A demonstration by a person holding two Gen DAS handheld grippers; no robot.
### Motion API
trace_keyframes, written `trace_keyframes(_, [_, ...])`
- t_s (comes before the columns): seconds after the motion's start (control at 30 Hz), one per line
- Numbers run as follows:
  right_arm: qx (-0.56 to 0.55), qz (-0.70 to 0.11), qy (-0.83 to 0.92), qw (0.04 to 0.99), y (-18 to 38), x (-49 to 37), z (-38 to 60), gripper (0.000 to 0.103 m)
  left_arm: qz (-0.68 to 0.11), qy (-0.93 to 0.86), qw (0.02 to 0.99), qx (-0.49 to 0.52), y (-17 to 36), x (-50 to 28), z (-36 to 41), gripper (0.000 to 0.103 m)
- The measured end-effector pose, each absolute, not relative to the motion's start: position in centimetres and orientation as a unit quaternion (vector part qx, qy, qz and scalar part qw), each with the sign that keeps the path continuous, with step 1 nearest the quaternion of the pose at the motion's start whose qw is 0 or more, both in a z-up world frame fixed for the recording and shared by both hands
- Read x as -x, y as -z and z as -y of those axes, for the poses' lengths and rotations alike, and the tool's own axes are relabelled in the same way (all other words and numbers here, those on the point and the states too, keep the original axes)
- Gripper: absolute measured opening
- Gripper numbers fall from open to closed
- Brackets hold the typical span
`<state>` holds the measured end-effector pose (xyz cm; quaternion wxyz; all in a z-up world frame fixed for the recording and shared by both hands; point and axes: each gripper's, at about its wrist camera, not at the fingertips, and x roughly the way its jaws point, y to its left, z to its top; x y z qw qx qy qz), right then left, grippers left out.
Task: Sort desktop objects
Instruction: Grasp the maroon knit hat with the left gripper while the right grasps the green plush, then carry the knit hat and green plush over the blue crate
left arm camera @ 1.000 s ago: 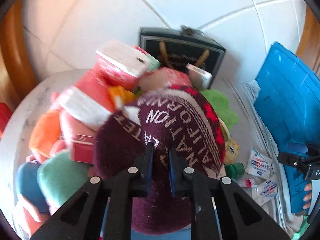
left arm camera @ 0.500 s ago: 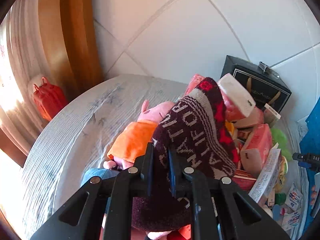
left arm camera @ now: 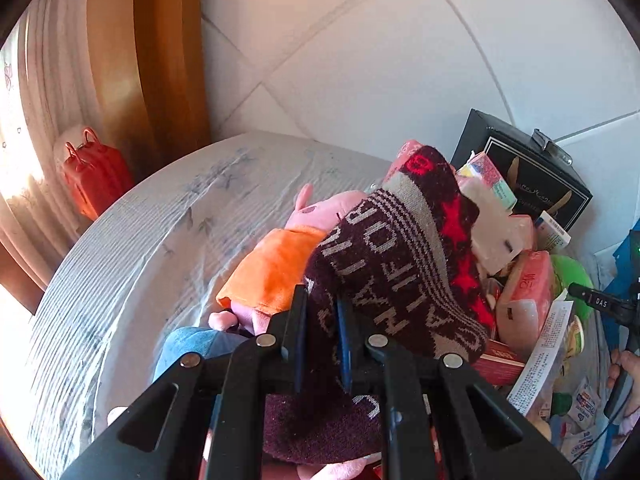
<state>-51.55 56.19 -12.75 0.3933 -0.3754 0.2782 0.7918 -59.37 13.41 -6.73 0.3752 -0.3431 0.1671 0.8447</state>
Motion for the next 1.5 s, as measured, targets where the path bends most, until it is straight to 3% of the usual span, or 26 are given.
trace_keyframes(0.17, [0.315, -0.174, -0.822, 0.441, 4.2, 50.3, -51.9, 0.012, -0.155, -0.846, 0.401, 0.314, 3.4, 57.0, -12.0, 0.013])
trace_keyframes(0.5, [0.206, -0.115, -0.849, 0.472, -9.2, 44.0, -43.5, 0.012, -0.127, -0.846, 0.455, 0.246, -3.7, 51.5, -7.4, 0.013])
trace_keyframes(0.57, [0.189, -0.111, -0.850, 0.480, -11.1, 41.8, -41.4, 0.012, -0.123, -0.843, 0.468, 0.233, -5.0, 50.2, -6.3, 0.013])
trace_keyframes(0.63, [0.174, -0.109, -0.848, 0.489, -12.8, 39.9, -39.5, 0.012, -0.120, -0.839, 0.483, 0.220, -6.2, 48.8, -5.2, 0.004])
trace_keyframes(0.9, [0.155, -0.120, -0.829, 0.524, -15.0, 31.6, -34.0, 0.012, -0.152, -0.810, 0.516, 0.232, -6.1, 45.0, -3.8, 0.003])
trace_keyframes(0.97, [0.155, -0.125, -0.822, 0.534, -14.6, 29.9, -33.2, 0.012, -0.174, -0.797, 0.514, 0.266, -4.2, 45.2, -4.2, 0.009])
trace_keyframes(1.0, [0.151, -0.129, -0.819, 0.539, -14.5, 28.9, -32.8, 0.012, -0.186, -0.790, 0.510, 0.284, -3.0, 45.4, -4.4, 0.023])
trace_keyframes(1.03, [0.144, -0.132, -0.813, 0.549, -14.6, 27.7, -32.6, 0.012, -0.200, -0.786, 0.503, 0.298, -1.7, 45.7, -4.6, 0.044])
trace_keyframes(1.1, [0.130, -0.138, -0.802, 0.566, -14.7, 24.9, -32.3, 0.012, -0.218, -0.791, 0.480, 0.310, 0.5, 46.4, -4.5, 0.058])
trace_keyframes(1.5, [0.089, -0.157, -0.733, 0.656, -16.1, 10.3, -31.5, 0.012, -0.327, -0.753, 0.404, 0.404, 12.9, 49.3, -7.6, 0.061])
